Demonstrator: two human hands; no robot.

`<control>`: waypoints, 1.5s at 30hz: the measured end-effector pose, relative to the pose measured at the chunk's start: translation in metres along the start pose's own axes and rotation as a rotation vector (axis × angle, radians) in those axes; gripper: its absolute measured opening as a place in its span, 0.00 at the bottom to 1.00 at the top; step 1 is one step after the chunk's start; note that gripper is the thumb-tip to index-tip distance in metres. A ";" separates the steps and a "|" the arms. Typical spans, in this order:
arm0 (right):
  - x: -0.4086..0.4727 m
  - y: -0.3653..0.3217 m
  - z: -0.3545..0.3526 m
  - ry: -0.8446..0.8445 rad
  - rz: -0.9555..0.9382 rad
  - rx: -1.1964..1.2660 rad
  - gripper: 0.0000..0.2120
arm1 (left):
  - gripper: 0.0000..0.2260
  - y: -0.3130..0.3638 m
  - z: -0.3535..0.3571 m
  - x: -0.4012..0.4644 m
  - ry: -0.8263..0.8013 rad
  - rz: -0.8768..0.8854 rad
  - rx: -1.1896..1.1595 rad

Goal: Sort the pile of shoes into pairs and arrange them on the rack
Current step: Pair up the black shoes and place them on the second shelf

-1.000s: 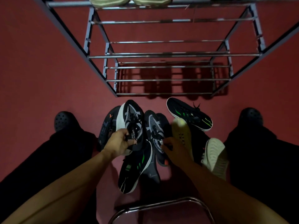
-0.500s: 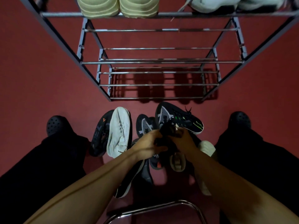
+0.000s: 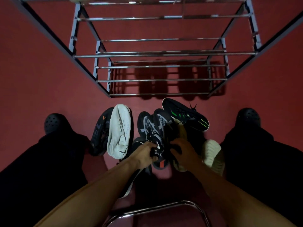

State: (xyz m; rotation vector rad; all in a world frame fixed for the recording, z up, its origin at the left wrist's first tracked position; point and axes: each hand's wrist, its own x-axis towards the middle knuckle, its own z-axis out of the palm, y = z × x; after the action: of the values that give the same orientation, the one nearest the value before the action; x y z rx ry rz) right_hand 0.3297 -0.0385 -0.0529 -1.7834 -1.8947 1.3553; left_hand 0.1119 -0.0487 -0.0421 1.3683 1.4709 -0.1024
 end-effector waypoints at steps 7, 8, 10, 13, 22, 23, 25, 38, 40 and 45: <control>-0.005 0.015 -0.009 -0.229 -0.092 -0.559 0.22 | 0.31 0.006 0.032 0.015 -0.021 0.008 0.157; -0.003 0.014 -0.010 -0.260 -0.151 -0.649 0.20 | 0.30 0.006 0.034 0.015 -0.015 0.015 0.197; 0.002 0.009 -0.012 -0.311 -0.202 -0.729 0.17 | 0.28 0.006 0.034 0.016 -0.012 0.007 0.252; 0.004 0.001 -0.012 -0.357 -0.179 -0.666 0.17 | 0.27 0.006 0.032 0.014 0.020 -0.004 0.301; 0.000 -0.028 -0.036 -0.309 -0.133 -0.366 0.28 | 0.28 0.016 -0.009 -0.012 0.079 0.043 0.118; 0.000 -0.035 -0.041 -0.287 -0.132 -0.332 0.29 | 0.27 0.019 -0.017 -0.016 0.078 0.067 0.095; -0.003 -0.049 -0.051 -0.259 -0.143 -0.267 0.29 | 0.29 0.026 -0.037 -0.024 0.119 0.097 0.144; -0.044 -0.159 -0.101 0.046 -0.390 -0.362 0.25 | 0.21 0.077 -0.130 -0.128 0.377 0.397 0.311; -0.049 -0.176 -0.108 0.094 -0.427 -0.375 0.25 | 0.19 0.085 -0.142 -0.143 0.423 0.421 0.348; -0.046 -0.210 -0.121 0.159 -0.497 -0.396 0.24 | 0.18 0.098 -0.172 -0.158 0.487 0.433 0.412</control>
State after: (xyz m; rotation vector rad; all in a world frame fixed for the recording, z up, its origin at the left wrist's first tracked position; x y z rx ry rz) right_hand 0.2816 0.0101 0.1840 -1.3601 -2.4148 0.6854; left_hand 0.0442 -0.0057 0.1979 2.1329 1.5563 0.2342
